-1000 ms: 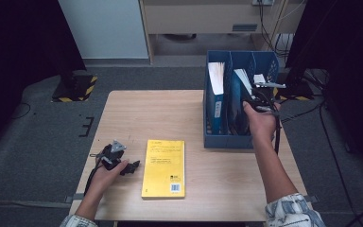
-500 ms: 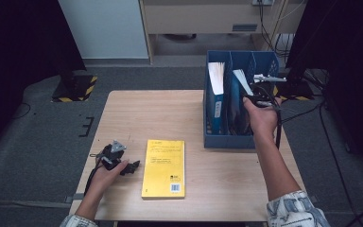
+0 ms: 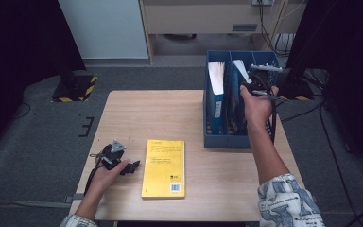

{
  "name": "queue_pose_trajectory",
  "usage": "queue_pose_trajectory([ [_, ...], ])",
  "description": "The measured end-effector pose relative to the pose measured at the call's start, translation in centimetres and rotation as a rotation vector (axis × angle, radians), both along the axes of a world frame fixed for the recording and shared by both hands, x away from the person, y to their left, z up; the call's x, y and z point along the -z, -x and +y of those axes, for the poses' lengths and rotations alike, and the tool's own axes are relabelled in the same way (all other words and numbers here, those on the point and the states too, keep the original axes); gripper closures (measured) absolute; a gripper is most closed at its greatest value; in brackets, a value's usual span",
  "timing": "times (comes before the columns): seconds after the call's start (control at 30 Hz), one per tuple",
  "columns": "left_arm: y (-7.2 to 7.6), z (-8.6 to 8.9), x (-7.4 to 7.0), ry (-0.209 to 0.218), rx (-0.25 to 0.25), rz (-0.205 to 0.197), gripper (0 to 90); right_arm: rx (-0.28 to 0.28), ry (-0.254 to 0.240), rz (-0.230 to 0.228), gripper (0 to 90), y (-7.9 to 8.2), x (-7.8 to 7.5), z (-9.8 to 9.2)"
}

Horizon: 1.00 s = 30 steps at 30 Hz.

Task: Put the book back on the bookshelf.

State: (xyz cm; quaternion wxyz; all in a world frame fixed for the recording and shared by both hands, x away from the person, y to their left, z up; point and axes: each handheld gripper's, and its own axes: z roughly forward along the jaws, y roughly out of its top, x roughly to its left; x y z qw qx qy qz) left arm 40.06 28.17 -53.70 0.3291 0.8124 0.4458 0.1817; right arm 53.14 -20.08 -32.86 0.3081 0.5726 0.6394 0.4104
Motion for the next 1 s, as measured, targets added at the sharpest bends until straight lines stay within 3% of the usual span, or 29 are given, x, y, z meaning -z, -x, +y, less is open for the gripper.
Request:
queue_pose_trajectory([
  [0.23, 0.0, 0.0, 0.0, 0.0, 0.002, 0.001, 0.0, 0.022, -0.005, -0.004, 73.7, -1.6, 0.2, 0.2],
  [0.53, 0.0, 0.0, 0.0, 0.0, 0.003, 0.001, 0.0, 0.057, 0.015, -0.014, 73.7, -2.4, 0.8, 0.4],
  [0.83, 0.0, -0.1, 0.0, 0.001, 0.004, 0.0, 0.0, 0.069, 0.051, -0.026, 73.7, -2.6, 1.3, 0.8],
  [1.0, 0.0, -0.1, 0.0, 0.001, 0.004, 0.0, 0.0, 0.087, 0.045, -0.021, 73.7, -2.6, 2.0, 0.7],
])
